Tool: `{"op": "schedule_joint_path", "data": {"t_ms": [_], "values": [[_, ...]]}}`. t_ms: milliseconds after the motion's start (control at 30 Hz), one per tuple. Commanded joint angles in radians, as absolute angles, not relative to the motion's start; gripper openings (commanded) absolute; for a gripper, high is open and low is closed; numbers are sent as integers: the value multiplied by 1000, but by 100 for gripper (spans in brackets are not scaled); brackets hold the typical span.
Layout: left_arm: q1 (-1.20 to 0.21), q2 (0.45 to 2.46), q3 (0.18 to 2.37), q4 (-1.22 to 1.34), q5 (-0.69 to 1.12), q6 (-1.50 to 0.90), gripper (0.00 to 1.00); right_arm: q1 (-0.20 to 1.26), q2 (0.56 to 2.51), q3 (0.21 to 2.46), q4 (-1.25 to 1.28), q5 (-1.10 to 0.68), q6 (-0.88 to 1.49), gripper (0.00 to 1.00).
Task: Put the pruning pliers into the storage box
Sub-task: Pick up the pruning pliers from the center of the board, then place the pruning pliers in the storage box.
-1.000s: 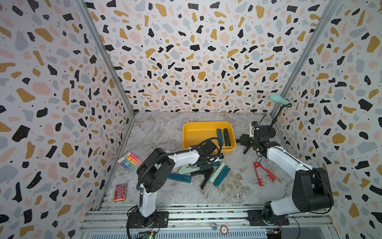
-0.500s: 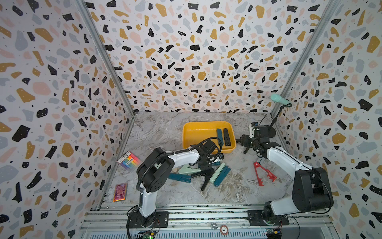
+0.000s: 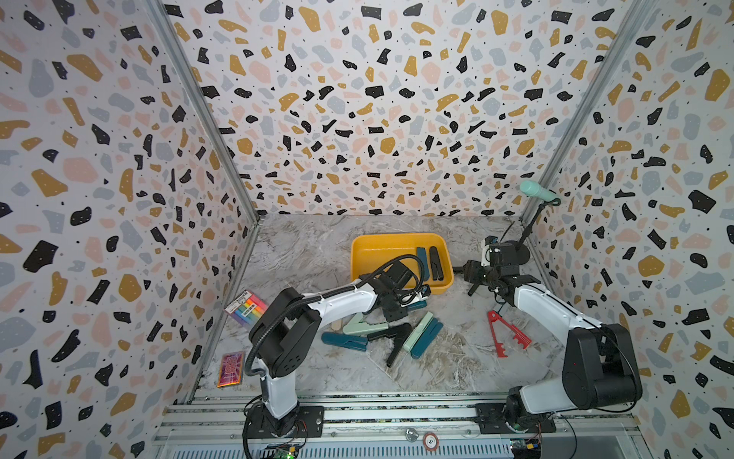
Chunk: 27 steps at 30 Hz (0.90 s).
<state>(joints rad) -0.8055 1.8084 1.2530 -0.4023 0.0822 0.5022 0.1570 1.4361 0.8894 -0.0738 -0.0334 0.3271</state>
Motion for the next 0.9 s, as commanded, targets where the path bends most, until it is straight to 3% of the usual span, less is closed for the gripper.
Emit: {"op": "schedule_joint_path", "data": {"t_ms": [0,333,867], "values": [[-800,1746,1248,-372,120,478,14,153,1392,881,-66,-32,324,65],[-783,1689,1279,-296,79,335,12,155,1404,876,-52,-69,342,65],[-706,2032,1665,-352,31,-1,12,158,1420,864,-14,-105,385,65]]}}
